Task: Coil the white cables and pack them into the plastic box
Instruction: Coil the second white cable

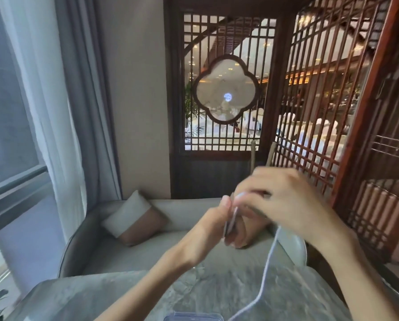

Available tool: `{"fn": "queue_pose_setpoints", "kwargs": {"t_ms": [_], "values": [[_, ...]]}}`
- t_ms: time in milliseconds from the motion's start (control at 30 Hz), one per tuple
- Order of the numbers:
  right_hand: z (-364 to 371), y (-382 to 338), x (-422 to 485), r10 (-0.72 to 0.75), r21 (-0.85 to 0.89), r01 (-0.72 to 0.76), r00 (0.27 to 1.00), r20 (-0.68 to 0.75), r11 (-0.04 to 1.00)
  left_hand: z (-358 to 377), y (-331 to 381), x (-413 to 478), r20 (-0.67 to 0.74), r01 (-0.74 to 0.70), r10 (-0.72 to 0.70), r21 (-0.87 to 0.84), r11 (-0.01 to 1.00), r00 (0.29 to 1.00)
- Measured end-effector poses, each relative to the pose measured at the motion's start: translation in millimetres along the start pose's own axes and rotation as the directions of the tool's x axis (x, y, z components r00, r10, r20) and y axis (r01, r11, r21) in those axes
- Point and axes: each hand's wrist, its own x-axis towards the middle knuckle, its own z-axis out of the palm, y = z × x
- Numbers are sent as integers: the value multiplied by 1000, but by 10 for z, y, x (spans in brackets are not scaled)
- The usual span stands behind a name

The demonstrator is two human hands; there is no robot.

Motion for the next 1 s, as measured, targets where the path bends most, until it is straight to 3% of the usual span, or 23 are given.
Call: {"fn": "queue_pose_setpoints", "kwargs": {"t_ms": [67,100,200,233,267,300,367,433,667,733,833,867,900,1000], "values": [[42,170,141,46,264,-40,999,-16,964,93,66,-44,23,-29,33,-155,988,999],[151,253,185,82,434,-83,996,20,897,95,102,-64,29,-32,40,-247,968,999],[749,386,133,216,761,-314,949,231,567,-44,164,-63,45,31,-10,-489,871,999],[943,375,67,264,806,-418,905,333,419,-110,154,-51,44,72,-57,-534,842,997],[1099,361,-19,301,810,-476,872,385,342,-166,127,-53,40,115,-111,-555,824,993],[1216,380,-100,336,788,-448,885,323,423,-203,79,-69,41,158,-164,-554,817,986],[1247,479,-172,367,624,-301,930,24,721,-223,-49,-135,56,241,-249,-515,822,967],[1151,582,-92,295,455,-200,944,-147,868,-192,-151,-199,75,291,-292,-473,832,954],[1144,556,51,292,479,-160,932,-215,863,-242,-159,-194,71,275,-276,-477,835,959],[1209,504,54,384,550,-260,915,-121,793,-281,-166,-200,76,248,-241,-485,839,967],[1504,160,-51,480,634,-548,825,299,546,-471,-181,-134,32,133,-137,-529,838,990],[1594,33,-164,455,590,-592,804,383,549,-553,-216,-102,-23,104,-139,-545,832,990],[1656,-58,-314,384,533,-568,821,422,628,-636,-273,-66,-106,71,-152,-542,837,983],[1543,-156,-613,171,315,-376,834,524,871,-811,-498,1,-365,20,-171,-382,924,915]]}}
